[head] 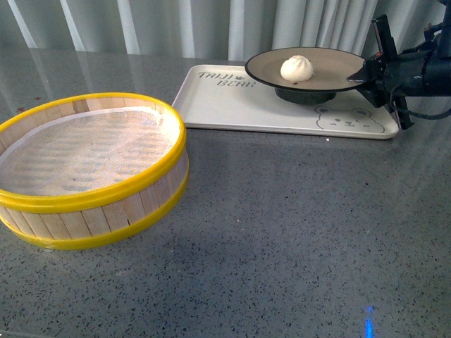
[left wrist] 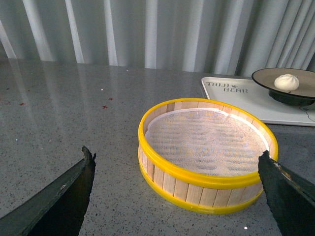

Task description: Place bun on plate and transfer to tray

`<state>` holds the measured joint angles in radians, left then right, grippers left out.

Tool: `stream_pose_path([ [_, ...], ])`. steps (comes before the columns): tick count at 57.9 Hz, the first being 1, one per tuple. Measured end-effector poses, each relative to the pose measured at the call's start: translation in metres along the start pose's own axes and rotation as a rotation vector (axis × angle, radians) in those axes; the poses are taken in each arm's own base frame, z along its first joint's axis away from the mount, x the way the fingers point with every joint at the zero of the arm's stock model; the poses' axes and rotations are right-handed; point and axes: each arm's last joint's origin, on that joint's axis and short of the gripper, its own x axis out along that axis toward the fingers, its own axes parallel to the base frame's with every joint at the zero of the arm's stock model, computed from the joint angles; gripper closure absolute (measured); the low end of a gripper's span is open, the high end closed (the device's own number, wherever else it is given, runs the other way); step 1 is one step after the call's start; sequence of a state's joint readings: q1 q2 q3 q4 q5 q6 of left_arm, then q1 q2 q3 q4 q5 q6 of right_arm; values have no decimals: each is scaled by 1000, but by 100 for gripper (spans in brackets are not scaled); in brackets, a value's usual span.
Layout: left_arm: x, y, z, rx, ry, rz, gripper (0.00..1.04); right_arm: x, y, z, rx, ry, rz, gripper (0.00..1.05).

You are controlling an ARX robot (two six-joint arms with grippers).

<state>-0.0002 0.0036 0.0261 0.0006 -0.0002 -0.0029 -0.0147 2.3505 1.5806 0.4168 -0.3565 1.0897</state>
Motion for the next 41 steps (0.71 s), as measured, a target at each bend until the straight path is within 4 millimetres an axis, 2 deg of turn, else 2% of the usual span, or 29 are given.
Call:
stream_pose_path([
  [17,0,0,0,0,0,0,7,0,-8,0,24,10,-53,101],
  [41,0,0,0,0,0,0,7,-2,-10,5,40,-3,-50,37],
])
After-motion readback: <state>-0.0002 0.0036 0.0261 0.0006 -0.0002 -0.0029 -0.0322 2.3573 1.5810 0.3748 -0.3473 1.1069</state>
